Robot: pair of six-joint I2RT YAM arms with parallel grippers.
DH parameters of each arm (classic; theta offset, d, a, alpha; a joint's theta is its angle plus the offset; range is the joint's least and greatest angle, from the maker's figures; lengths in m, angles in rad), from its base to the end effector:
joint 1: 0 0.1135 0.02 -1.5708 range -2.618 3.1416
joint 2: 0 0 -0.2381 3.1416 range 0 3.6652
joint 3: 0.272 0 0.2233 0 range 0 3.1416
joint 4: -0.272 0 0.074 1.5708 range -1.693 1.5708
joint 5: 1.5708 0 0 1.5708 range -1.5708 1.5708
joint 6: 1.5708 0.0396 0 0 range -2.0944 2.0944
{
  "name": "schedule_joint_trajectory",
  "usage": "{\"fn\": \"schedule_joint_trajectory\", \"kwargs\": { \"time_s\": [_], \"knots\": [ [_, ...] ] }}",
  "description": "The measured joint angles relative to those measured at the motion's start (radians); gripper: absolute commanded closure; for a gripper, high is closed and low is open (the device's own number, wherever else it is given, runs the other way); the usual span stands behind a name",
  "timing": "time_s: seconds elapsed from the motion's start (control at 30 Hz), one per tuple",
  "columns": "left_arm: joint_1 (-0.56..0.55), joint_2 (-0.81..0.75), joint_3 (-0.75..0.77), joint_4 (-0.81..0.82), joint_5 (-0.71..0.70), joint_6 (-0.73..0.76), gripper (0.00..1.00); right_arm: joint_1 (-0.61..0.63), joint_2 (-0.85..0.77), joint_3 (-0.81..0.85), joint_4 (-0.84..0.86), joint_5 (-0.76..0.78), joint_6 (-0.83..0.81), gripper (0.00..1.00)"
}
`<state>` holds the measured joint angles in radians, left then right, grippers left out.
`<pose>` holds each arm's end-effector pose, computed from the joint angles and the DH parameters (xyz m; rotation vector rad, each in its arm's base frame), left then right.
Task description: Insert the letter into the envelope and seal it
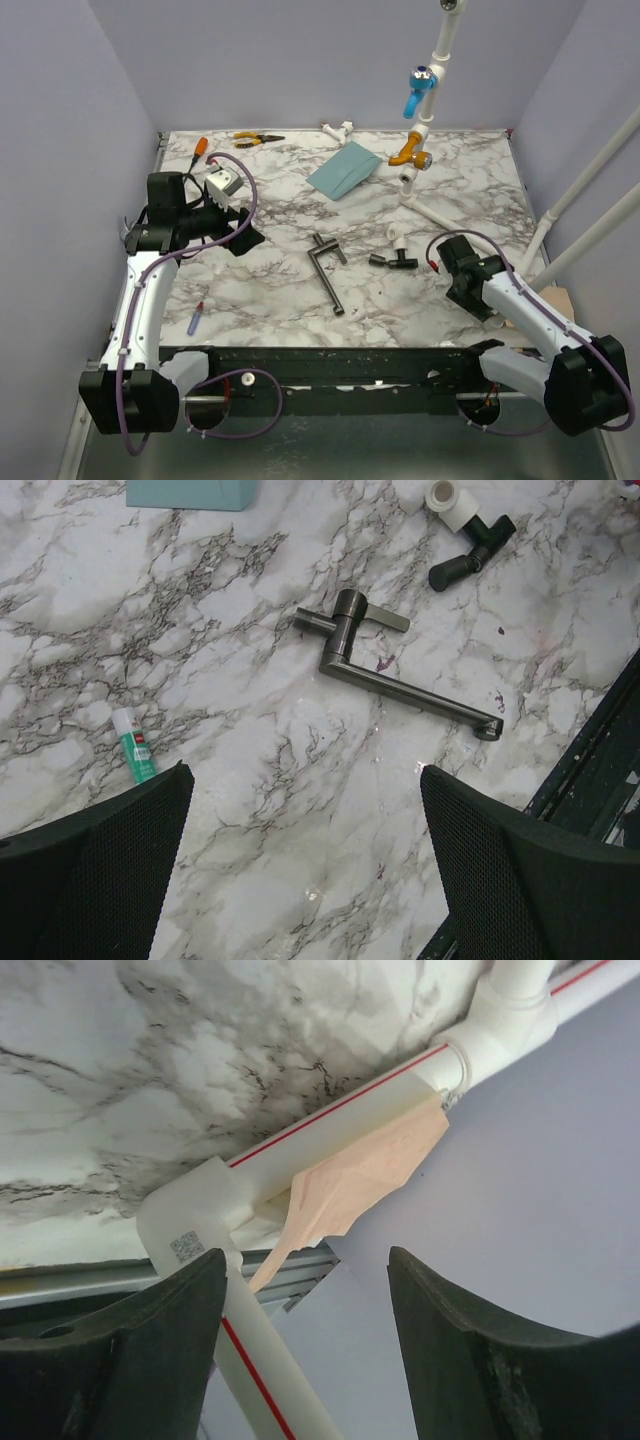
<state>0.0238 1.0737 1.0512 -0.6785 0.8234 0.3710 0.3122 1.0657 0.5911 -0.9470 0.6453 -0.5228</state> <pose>0.2006 -0.0243 0.3128 0.7656 1.9523 -0.6927 0.1398 0.0201 0.1725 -1.1108 2.6831 -0.9880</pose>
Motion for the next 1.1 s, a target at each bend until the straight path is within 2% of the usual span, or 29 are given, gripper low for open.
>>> {"fn": "schedule_joint_trajectory", "kwargs": {
  "time_s": [0.2,0.47,0.67,0.83,0.97,1.1],
  "knots": [
    [0.000,0.018,0.000,0.000,0.000,0.000,0.06,0.000,0.093,0.074,-0.005,-0.048,0.014,0.23],
    [0.000,0.026,0.000,0.000,0.000,0.000,0.06,0.000,0.179,0.090,0.118,0.056,0.105,0.10],
    [0.000,0.034,0.002,0.000,-0.005,0.000,0.06,-0.061,0.194,-0.104,0.266,0.130,0.050,0.12],
    [0.000,0.045,0.010,-0.002,-0.011,0.000,0.07,-0.101,0.179,-0.222,0.383,0.218,-0.056,0.16],
    [0.000,0.051,0.017,-0.004,-0.014,0.001,0.08,-0.133,0.212,-0.185,0.381,0.229,-0.063,0.20],
    [0.000,0.060,0.020,-0.006,-0.019,0.007,0.08,-0.137,0.307,-0.003,0.354,0.212,-0.004,0.21]
  ]
}}
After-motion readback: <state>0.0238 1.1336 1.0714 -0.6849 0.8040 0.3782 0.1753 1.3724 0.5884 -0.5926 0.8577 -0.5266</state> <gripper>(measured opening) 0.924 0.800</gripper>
